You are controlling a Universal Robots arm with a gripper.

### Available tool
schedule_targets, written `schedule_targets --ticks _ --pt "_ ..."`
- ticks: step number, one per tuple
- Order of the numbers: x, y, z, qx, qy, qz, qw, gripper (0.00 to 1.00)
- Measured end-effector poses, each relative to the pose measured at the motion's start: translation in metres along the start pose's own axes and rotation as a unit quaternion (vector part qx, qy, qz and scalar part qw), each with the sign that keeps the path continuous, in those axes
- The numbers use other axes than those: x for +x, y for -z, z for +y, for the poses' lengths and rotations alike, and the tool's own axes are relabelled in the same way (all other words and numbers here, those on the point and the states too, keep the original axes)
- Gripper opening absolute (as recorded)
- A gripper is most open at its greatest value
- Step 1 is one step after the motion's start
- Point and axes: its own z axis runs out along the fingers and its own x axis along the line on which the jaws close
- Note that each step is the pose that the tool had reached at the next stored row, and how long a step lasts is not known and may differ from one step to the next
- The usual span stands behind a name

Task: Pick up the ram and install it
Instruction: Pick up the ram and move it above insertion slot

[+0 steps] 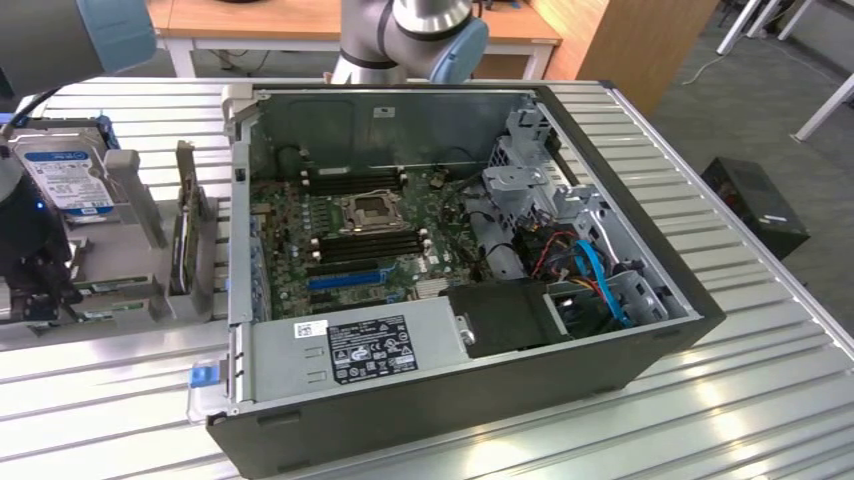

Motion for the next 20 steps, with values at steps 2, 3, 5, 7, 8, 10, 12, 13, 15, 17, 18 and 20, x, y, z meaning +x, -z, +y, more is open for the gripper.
schedule_targets --ticks 2,3,5,7,8,10,12,13,15,17,18,20 --pt "0.0 0.0001 -0.0034 -0.0001 0.0 0.0 1.0 0.31" --pt "0.0 0.0001 -0.005 -0.0001 0.0 0.0 1.0 0.31" --pt "0.0 0.0002 -0.0085 -0.0001 0.0 0.0 1.0 0.31" --pt "0.0 0.0003 -0.0118 -0.0002 0.0 0.0 1.0 0.31" --pt "0.0 0.0003 -0.0134 -0.0002 0.0 0.0 1.0 0.31" --pt "0.001 0.0004 -0.0164 -0.0001 0.0 0.0 1.0 0.31" --pt "0.001 0.0004 -0.0186 -0.0001 0.0 0.0 1.0 0.31" --pt "0.001 0.0004 -0.0186 -0.0001 0.0 0.0 1.0 0.31" --pt "0.001 0.0004 -0.0186 -0.0001 0.0 0.0 1.0 0.31" --pt "0.001 0.0004 -0.0186 -0.0002 0.0 0.0 1.0 0.31" --pt "0.001 0.0004 -0.0186 -0.0002 0.0 0.0 1.0 0.31" --pt "0.001 0.0004 -0.0186 -0.0002 0.0 0.0001 1.0 0.31"
